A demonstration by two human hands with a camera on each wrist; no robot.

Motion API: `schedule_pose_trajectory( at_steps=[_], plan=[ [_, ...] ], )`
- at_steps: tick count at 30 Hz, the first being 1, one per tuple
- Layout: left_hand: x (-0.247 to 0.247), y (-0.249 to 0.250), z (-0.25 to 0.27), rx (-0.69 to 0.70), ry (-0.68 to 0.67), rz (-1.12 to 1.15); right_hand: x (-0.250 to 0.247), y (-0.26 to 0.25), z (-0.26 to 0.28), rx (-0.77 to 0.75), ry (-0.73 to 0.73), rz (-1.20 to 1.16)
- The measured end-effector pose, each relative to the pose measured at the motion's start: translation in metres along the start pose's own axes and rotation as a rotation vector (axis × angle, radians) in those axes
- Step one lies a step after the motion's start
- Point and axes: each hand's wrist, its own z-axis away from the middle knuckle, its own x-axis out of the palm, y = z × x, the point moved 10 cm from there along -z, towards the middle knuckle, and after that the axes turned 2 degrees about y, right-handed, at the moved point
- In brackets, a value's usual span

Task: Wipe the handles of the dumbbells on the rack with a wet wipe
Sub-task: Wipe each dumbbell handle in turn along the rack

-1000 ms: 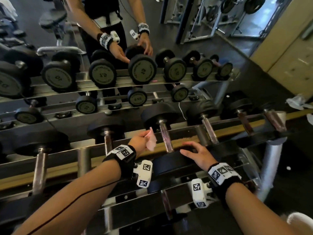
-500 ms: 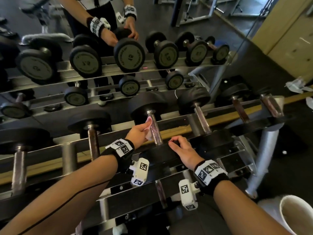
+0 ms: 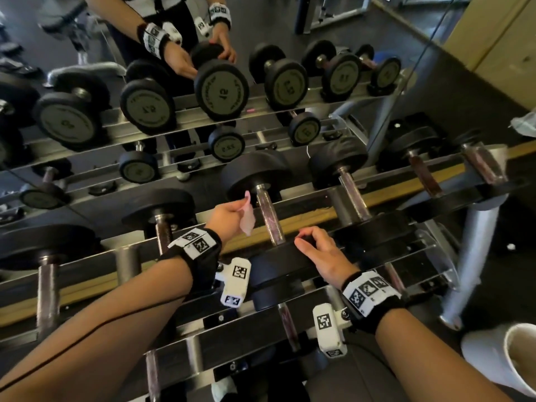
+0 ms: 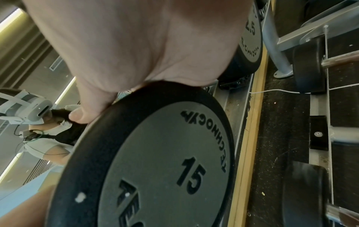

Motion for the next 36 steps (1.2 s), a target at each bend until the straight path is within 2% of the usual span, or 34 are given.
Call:
schedule_pose_trajectory(
  at_steps=[6,7,9,10,12,13,18,20,23,27,31,33,36],
  plan=[
    [0.03,-0.014,-0.003,0.019,-0.082,-0.065,0.001,0.001,0.0,0.001,0.0,-0.043],
    [0.03,-0.018,0.0,0.04,-0.112,-0.144,0.001,0.001,0.0,0.003,0.0,-0.047],
    [0.028,-0.025,0.008,0.089,-0.161,-0.464,0.001,0.001,0.001,-0.003,0.002,-0.051],
    [0.026,-0.031,0.011,0.066,-0.199,-0.538,0.001,0.0,0.001,-0.006,0.002,-0.052],
    [0.03,-0.037,0.018,-0.011,-0.324,-0.431,0.001,0.0,0.001,-0.007,-0.002,-0.05],
    [0.029,-0.032,0.02,-0.008,-0.34,-0.393,0.001,0.0,0.001,-0.005,-0.007,-0.047],
    [-0.011,0.003,-0.001,0.052,0.001,-0.205,0.002,0.001,0.0,-0.006,-0.011,-0.073],
    [-0.01,0.009,-0.006,0.071,0.046,-0.263,0.003,0.001,0.0,-0.011,-0.013,-0.084],
    [0.016,0.007,-0.004,0.082,-0.031,-0.291,0.003,0.001,-0.001,-0.023,-0.015,-0.099],
    [0.03,0.005,0.001,0.209,-0.045,-0.711,0.003,0.003,-0.003,-0.025,-0.011,-0.088],
    [0.036,-0.004,0.007,0.121,-0.18,-0.578,0.004,0.003,-0.003,-0.017,-0.012,-0.098],
    [0.035,-0.008,0.008,0.125,-0.186,-0.569,0.005,0.002,-0.003,-0.013,-0.017,-0.129],
    [0.032,-0.026,0.014,0.038,-0.213,-0.447,0.005,0.003,-0.003,-0.012,-0.014,-0.154]
  ],
)
